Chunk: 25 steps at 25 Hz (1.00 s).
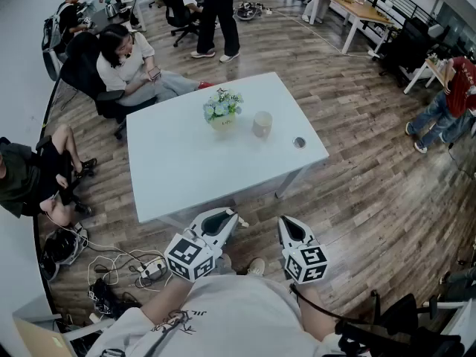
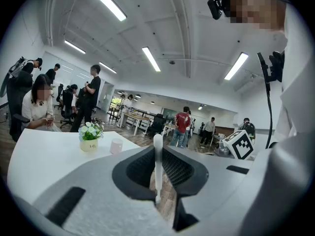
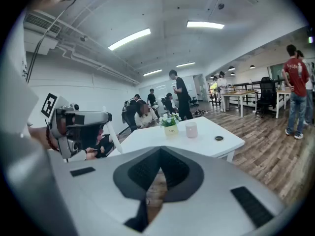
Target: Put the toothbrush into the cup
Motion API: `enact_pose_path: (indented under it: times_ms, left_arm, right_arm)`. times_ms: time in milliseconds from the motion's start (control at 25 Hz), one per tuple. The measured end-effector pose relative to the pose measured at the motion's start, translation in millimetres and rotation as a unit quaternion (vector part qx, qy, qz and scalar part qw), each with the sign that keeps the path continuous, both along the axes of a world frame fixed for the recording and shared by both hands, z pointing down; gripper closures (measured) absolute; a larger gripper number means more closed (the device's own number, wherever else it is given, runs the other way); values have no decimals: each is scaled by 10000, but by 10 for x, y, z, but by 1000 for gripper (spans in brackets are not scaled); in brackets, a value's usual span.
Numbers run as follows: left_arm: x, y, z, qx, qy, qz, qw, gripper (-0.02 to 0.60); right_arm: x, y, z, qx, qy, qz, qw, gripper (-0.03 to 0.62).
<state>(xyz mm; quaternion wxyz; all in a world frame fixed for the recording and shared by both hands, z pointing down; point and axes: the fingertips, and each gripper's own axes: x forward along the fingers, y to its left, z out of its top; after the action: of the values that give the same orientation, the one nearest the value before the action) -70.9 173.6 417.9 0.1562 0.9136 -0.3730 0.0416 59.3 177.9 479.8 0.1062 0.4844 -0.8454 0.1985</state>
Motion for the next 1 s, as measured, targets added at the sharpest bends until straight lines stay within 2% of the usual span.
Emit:
enact_pose_path:
  times_ms: [240, 520, 1000]
  left_arm:
    - [-38, 15, 8, 3, 61, -24, 10000, 528]
    - [-56, -38, -14, -30, 140, -40, 9999, 528]
    - [-166, -40, 7, -38, 199, -5, 9998, 528]
  right_arm:
    - [-35, 17, 19, -5, -4, -24, 10000, 576]
    - [-68, -34, -81, 253, -16, 60, 9997, 574]
    - [-152, -6, -4, 70, -140, 178, 9997, 574]
